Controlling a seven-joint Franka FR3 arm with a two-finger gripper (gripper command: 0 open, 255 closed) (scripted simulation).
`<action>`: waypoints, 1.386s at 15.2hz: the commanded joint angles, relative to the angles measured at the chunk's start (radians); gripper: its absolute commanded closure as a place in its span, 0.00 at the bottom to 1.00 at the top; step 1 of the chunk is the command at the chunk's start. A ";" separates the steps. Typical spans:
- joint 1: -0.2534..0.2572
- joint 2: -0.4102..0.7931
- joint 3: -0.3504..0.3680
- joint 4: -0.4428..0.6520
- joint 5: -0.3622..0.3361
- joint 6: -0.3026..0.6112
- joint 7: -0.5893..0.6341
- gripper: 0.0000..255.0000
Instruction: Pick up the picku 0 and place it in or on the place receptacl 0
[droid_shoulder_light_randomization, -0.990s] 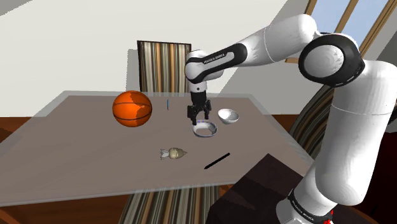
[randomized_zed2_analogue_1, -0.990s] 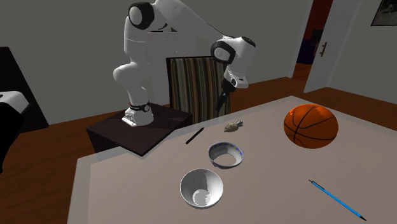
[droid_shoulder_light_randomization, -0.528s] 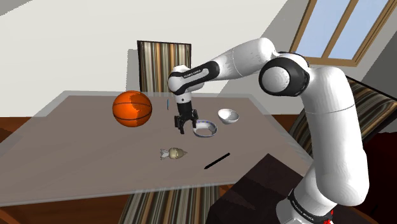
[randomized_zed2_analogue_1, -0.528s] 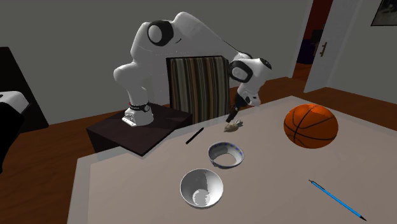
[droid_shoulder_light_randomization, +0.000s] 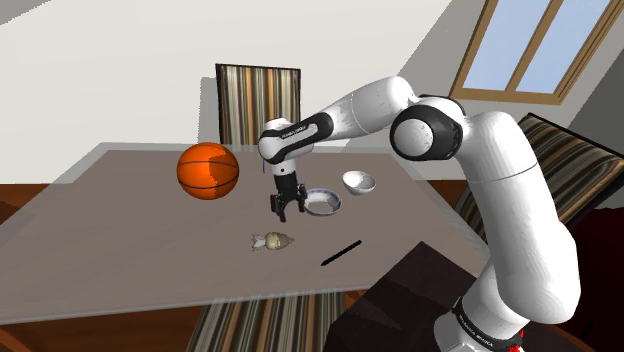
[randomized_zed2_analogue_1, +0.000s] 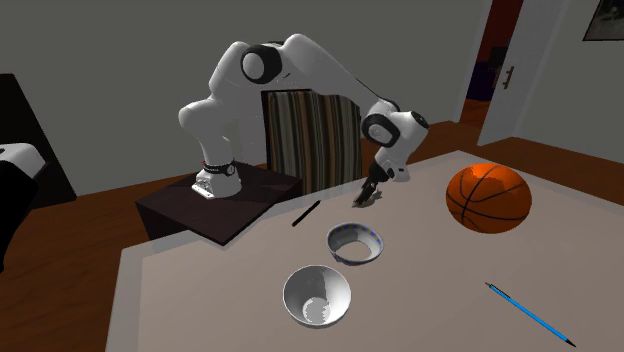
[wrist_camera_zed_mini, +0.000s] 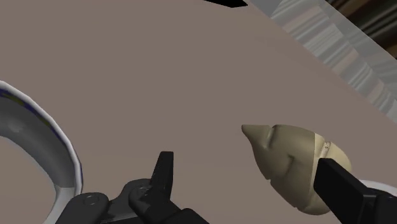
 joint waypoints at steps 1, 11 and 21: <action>0.002 -0.002 0.001 -0.029 0.001 0.028 0.000 0.00; 0.002 -0.002 0.001 -0.036 0.001 0.035 0.000 1.00; 0.024 -0.007 0.009 -0.051 -0.028 0.082 -0.030 0.00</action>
